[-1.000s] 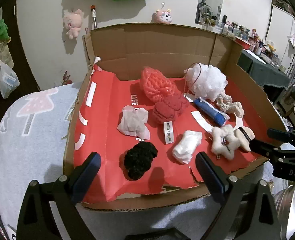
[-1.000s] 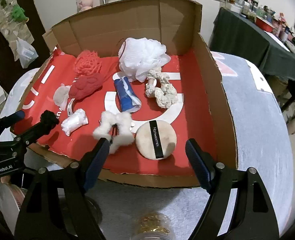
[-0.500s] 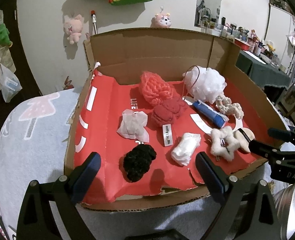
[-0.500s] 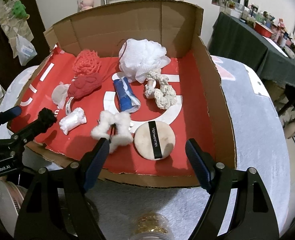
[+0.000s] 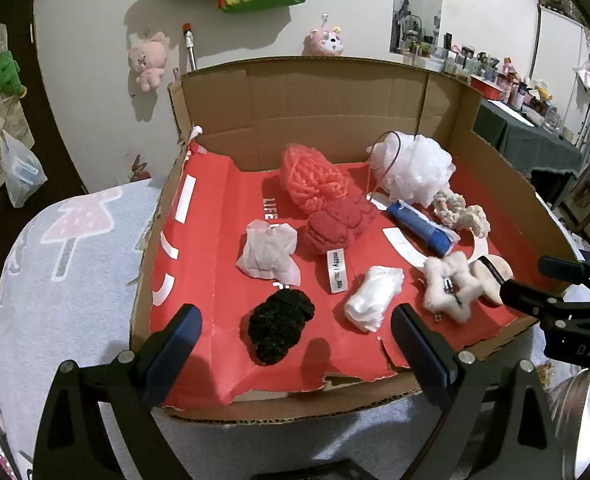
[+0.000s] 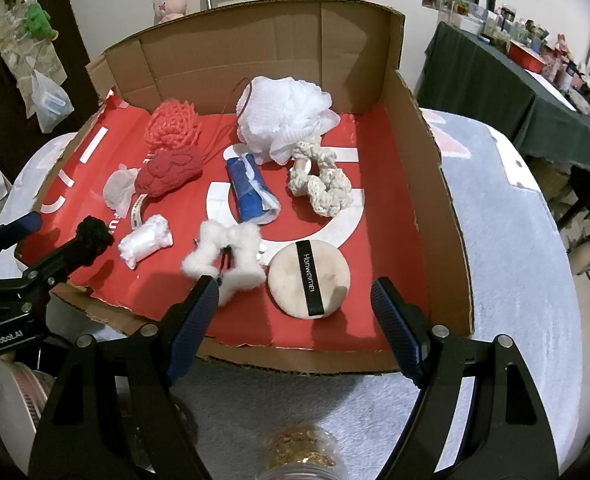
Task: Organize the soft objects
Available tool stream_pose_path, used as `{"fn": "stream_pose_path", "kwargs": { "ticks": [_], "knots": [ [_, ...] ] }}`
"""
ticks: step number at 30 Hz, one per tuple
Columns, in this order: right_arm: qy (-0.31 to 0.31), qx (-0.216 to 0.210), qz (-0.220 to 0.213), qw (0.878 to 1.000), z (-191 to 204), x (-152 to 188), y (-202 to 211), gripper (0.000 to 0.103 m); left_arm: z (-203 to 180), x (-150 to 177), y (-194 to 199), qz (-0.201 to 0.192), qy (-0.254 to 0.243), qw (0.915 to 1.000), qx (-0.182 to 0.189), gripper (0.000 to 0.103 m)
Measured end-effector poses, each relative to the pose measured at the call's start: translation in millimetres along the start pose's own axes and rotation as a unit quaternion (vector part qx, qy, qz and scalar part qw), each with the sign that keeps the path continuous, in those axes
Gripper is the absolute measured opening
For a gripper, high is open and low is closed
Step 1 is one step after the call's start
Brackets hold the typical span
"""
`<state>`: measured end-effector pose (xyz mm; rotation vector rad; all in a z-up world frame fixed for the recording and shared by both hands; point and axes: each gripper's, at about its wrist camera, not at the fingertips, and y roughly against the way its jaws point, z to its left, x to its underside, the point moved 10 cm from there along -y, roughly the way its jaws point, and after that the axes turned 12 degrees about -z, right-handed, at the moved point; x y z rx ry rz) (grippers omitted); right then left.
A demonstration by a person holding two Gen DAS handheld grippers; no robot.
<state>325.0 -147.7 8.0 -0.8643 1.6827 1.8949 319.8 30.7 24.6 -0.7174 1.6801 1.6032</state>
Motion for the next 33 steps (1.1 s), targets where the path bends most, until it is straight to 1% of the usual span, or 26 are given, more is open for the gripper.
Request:
{"fn": "stream_pose_path", "kwargs": {
  "ticks": [33],
  "knots": [
    [0.001,0.002,0.002,1.0,0.2,0.8,-1.0,0.078,0.0,1.7,-0.9,0.003,-0.005,1.0,-0.005,0.097]
  ]
}}
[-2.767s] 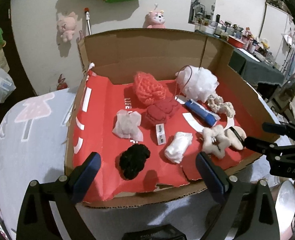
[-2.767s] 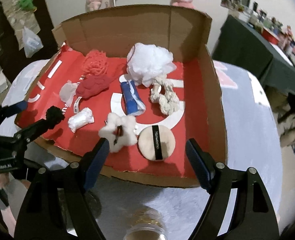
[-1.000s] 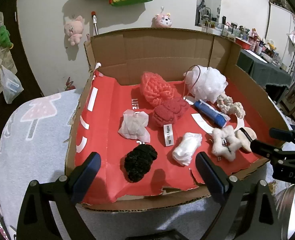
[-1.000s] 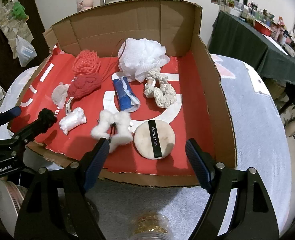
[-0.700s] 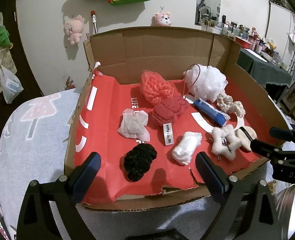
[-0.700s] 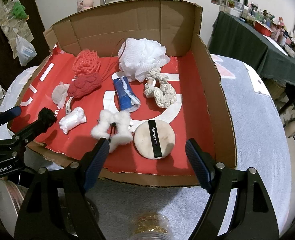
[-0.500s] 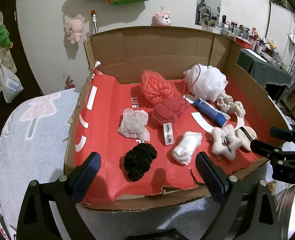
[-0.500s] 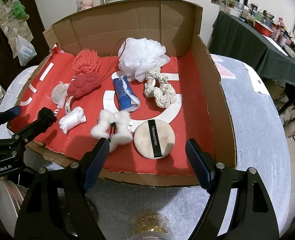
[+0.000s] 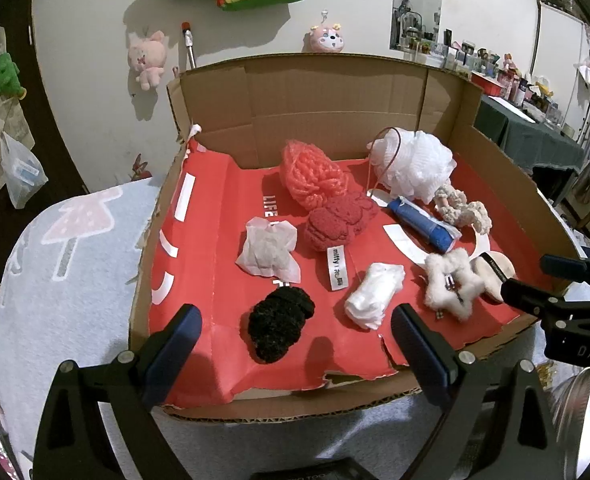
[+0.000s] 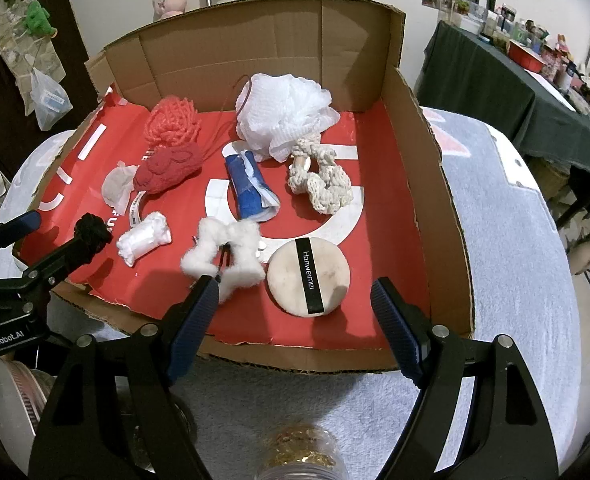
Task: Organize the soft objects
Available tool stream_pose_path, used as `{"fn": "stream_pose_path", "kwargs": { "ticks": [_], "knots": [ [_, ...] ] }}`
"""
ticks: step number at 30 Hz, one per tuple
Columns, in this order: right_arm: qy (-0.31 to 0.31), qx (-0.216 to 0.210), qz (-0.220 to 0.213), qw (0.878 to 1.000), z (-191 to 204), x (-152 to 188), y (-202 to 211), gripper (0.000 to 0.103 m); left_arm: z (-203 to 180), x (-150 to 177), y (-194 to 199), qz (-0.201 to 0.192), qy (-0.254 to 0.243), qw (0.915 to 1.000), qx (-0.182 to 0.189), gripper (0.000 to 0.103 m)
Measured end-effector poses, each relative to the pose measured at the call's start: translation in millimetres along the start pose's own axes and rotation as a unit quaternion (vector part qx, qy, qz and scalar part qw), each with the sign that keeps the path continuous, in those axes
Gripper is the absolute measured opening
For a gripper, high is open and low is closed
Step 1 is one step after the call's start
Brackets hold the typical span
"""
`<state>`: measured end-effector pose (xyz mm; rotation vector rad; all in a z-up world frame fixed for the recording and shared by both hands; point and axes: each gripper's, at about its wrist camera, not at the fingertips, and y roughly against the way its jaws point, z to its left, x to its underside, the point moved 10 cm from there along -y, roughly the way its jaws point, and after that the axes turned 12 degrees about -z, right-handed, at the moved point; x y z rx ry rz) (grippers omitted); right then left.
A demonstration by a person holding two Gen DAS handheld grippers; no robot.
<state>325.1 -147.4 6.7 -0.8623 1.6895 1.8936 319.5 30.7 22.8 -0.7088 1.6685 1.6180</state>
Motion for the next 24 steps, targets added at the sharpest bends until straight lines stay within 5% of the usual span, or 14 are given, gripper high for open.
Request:
{"fn": "stream_pose_path", "kwargs": {
  "ticks": [11,20,24],
  "knots": [
    [-0.036,-0.026,0.012,0.999,-2,-1,6,0.078,1,-7,20,-0.023,0.009,0.9996,-0.01,0.101],
    [0.001,-0.024,-0.073,0.997,3,-24,92,0.079,3,-20,98,-0.107,0.024,0.994,-0.004,0.103],
    [0.021,-0.03,-0.112,0.993,14,-11,130,0.09,-4,-2,139,-0.141,0.028,0.9896,0.009,0.103]
  ]
}}
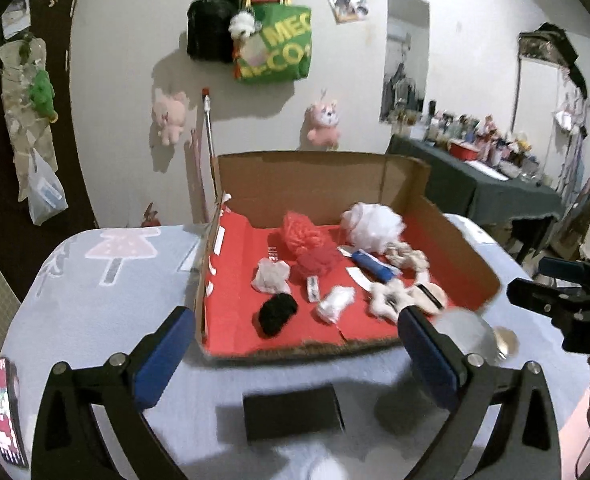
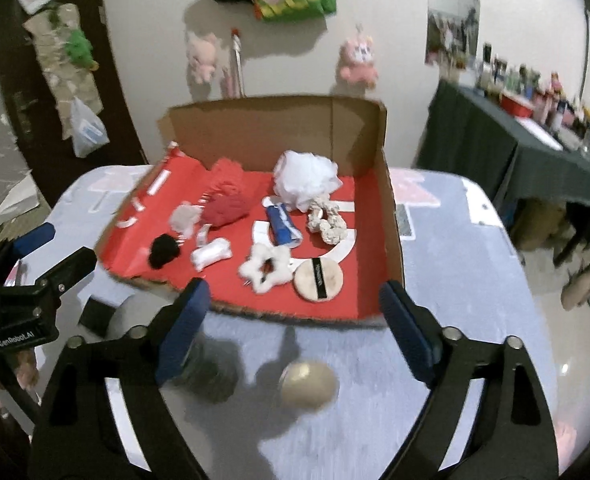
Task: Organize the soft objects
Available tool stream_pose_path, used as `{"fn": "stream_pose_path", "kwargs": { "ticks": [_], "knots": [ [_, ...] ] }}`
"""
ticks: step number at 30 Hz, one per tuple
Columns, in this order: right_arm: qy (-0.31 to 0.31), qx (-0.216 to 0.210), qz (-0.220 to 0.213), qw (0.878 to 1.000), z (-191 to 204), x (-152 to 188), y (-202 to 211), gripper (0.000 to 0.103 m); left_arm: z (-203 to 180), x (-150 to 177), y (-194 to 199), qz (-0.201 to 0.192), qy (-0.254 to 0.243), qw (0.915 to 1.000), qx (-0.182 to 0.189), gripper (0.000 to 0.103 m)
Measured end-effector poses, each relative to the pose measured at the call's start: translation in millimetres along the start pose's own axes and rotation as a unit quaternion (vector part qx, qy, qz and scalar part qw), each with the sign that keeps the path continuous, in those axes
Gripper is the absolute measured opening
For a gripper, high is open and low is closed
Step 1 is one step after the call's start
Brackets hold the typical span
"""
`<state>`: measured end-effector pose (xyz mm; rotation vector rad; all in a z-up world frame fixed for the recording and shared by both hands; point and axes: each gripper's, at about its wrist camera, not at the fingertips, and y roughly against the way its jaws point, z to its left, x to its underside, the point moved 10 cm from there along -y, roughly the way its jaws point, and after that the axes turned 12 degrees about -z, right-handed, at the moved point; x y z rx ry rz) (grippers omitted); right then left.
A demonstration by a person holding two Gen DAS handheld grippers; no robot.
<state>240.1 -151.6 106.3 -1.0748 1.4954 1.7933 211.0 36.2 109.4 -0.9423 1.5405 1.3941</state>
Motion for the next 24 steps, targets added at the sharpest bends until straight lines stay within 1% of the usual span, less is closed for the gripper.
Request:
{"fn": "stream_pose_path", "kwargs": {
  "ticks": [1,4,7,9,12,14,17,19,24],
  "knots": [
    [0.01,-0.002,-0.014,1.0,4,6,14,0.09,-2,5,10,-0.007,0.0,1.0,0.002,0.103],
    [0.017,-0.006,-0.034,0.999,13,22,34,0.091,-10,21,36,-0.026,-0.001,0.9997,0.004,0.103],
    [0.027,0.0,-0.046,0.999,19,45,47,0.093,-18,39,54,-0.041,-0.004,0.9991,-0.001,0.103],
    [0.028,-0.001,-0.044,0.999,23,65,49,0.093,-21,54,58,-0.04,-0.005,0.9992,-0.006,0.103],
    [0.03,0.019,-0.039,0.999,20,88,45,0.093,-26,77,55,-0.027,0.001,0.9996,-0.01,0.103],
    [0.029,0.026,-0.028,0.999,19,106,38,0.093,-27,91,49,-0.013,0.008,0.9998,-0.011,0.103],
    [0.015,0.031,-0.008,0.999,13,128,26,0.093,-27,115,35,0.018,0.013,0.9996,-0.018,0.103],
    [0.009,0.037,0.003,0.999,9,140,18,0.093,-28,129,25,0.038,0.01,0.9989,-0.026,0.103],
    [0.002,0.047,0.027,0.999,3,162,3,0.093,-30,152,12,0.068,-0.004,0.9969,-0.04,0.103]
  ]
}}
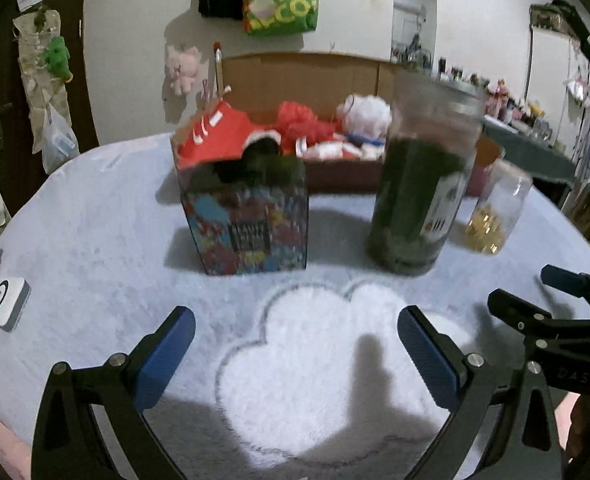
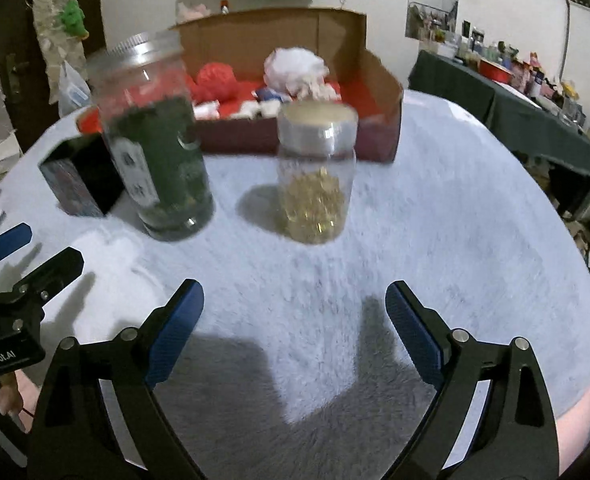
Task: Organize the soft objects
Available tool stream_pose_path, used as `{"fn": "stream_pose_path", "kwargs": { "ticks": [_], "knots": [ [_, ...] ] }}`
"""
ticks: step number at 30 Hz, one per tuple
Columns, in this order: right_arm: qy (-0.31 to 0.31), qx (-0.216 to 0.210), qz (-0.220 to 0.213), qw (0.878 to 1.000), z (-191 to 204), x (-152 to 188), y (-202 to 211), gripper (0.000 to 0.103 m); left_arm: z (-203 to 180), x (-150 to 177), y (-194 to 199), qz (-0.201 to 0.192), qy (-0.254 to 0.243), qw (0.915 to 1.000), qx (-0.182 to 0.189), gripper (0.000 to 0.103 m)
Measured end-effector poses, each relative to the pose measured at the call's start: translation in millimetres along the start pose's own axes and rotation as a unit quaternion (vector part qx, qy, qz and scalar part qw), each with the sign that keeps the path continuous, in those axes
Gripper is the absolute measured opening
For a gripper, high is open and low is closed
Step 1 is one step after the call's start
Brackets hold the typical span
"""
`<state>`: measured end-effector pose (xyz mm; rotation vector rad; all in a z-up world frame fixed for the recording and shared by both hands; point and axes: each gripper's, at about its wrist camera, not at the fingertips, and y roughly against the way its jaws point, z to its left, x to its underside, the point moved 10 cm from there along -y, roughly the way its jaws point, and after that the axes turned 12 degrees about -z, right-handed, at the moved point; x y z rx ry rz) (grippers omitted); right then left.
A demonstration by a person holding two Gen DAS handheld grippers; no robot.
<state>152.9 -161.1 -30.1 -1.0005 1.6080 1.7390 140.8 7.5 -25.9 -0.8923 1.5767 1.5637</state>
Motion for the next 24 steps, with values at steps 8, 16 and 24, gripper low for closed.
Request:
{"fn": "stream_pose_path", "kwargs": {
  "ticks": [8,16,24],
  "knots": [
    [-0.005,0.008,-0.002,1.0,-4,12,-2,0.094,8,14,-10,0.027,0.014,0.9992,-0.025,0.103],
    [-0.005,0.013,-0.003,1.0,-5,11,-6,0.097,8,15,-10,0.029,0.013,0.9991,-0.029,0.103],
    [-0.004,0.013,-0.003,1.0,-5,11,-6,0.097,8,13,-11,0.03,0.015,0.9992,-0.023,0.103]
  ]
}}
